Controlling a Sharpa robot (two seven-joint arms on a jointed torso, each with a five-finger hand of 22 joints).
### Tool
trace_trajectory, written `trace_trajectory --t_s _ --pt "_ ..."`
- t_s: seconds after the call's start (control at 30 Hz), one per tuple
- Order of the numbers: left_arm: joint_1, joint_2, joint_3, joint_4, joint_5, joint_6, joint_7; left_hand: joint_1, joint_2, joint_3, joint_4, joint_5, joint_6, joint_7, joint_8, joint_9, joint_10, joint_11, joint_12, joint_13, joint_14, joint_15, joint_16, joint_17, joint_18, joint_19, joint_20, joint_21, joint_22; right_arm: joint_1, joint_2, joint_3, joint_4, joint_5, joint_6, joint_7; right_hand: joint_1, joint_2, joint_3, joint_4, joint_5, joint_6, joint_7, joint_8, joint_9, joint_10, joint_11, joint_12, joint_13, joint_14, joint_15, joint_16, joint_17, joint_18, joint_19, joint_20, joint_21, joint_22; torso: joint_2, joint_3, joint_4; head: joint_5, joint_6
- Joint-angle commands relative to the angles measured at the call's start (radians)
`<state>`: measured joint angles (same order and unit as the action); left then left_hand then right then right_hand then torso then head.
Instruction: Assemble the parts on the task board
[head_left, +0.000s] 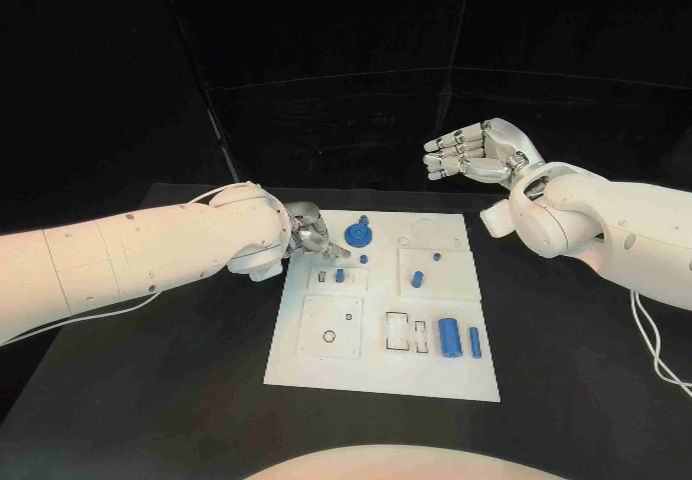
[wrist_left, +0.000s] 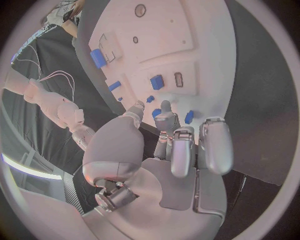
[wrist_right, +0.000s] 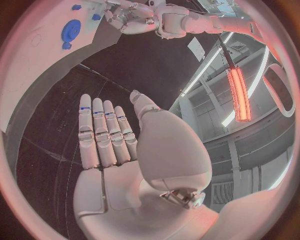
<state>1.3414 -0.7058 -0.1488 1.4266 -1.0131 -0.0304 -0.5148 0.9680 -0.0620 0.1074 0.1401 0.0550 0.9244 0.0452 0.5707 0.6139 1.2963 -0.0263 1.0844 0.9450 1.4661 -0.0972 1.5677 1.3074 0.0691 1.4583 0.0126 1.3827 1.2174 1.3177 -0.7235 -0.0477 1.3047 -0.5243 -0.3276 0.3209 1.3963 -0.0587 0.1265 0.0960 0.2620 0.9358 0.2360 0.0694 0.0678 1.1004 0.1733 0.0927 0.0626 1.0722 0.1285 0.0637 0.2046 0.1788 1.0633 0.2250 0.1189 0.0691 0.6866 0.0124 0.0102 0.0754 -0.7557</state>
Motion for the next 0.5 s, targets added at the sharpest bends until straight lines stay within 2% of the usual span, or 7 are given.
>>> trace_trajectory --t_s 0.03,0.17,0.27,0.37,0.5 --pt "0.024 -0.003 0.005 -0.029 0.079 0.040 0.006 0.022 0.003 -0.016 0.001 -0.001 -0.012 0.004 -0.008 -0.006 -0.010 0.003 -0.005 -0.009 0.105 0.010 0.003 0.263 0.002 -0.006 0.006 -0.009 -0.008 0.001 0.003 0.000 -0.004 0.003 0.014 0.005 -0.005 0.006 -0.007 0.001 -0.003 -0.009 0.001 -0.005 -0.001 -0.009 -0.001 0.005 0.000 0.003 0.002 0.002 -0.003 0.002 0.000 0.008 -0.005 0.000 0.001 0.0013 -0.0012 0.003 0.001" --pt "0.053 0.003 0.007 -0.074 0.091 0.082 0.007 0.039 0.012 -0.036 0.003 -0.001 -0.022 0.010 -0.020 -0.015 -0.019 0.008 -0.012 -0.020 0.105 0.015 0.003 0.263 0.004 -0.010 0.011 -0.016 -0.017 0.001 0.005 0.000 -0.007 0.003 0.015 0.004 -0.004 0.007 -0.007 0.000 -0.002 -0.009 0.001 -0.005 -0.001 -0.010 -0.001 0.005 0.000 0.003 0.002 0.002 -0.004 0.002 0.000 0.008 -0.005 0.000 0.001 -0.0003 -0.0020 0.002 0.002" --pt "0.066 0.013 0.008 -0.108 0.094 0.103 0.008 0.047 0.016 -0.047 0.005 -0.001 -0.025 0.013 -0.027 -0.021 -0.021 0.010 -0.012 -0.022 0.105 0.017 0.003 0.263 0.003 -0.010 0.013 -0.016 -0.016 0.001 0.006 0.000 -0.008 0.003 0.015 0.004 -0.004 0.007 -0.007 0.000 -0.002 -0.009 0.001 -0.005 -0.001 -0.010 -0.001 0.005 0.000 0.003 0.002 0.002 -0.004 0.002 0.000 0.008 -0.005 0.000 0.002 0.0002 -0.0017 0.004 0.003" --pt "0.075 0.032 0.008 -0.151 0.092 0.128 0.007 0.051 0.020 -0.052 0.006 -0.001 -0.027 0.015 -0.030 -0.024 -0.021 0.012 -0.010 -0.021 0.105 0.018 0.003 0.263 0.004 -0.010 0.014 -0.017 -0.017 0.001 0.007 0.000 -0.009 0.003 0.016 0.004 -0.004 0.007 -0.007 0.000 -0.002 -0.009 0.001 -0.005 -0.001 -0.010 -0.001 0.005 0.000 0.003 0.002 0.002 -0.004 0.002 0.000 0.008 -0.005 0.000 0.002 0.0001 -0.0023 0.006 0.003" --pt "0.080 0.061 0.008 -0.207 0.069 0.161 0.006 0.056 0.026 -0.061 0.009 -0.001 -0.029 0.017 -0.035 -0.029 -0.022 0.013 -0.010 -0.023 0.105 0.019 0.003 0.263 0.003 -0.010 0.016 -0.016 -0.016 0.001 0.008 0.000 -0.009 0.003 0.016 0.004 -0.004 0.007 -0.007 0.000 -0.002 -0.009 0.001 -0.005 -0.001 -0.010 -0.001 0.005 0.000 0.003 0.002 0.002 -0.004 0.002 0.000 0.008 -0.005 0.000 0.002 0.0005 -0.0018 0.007 0.002"
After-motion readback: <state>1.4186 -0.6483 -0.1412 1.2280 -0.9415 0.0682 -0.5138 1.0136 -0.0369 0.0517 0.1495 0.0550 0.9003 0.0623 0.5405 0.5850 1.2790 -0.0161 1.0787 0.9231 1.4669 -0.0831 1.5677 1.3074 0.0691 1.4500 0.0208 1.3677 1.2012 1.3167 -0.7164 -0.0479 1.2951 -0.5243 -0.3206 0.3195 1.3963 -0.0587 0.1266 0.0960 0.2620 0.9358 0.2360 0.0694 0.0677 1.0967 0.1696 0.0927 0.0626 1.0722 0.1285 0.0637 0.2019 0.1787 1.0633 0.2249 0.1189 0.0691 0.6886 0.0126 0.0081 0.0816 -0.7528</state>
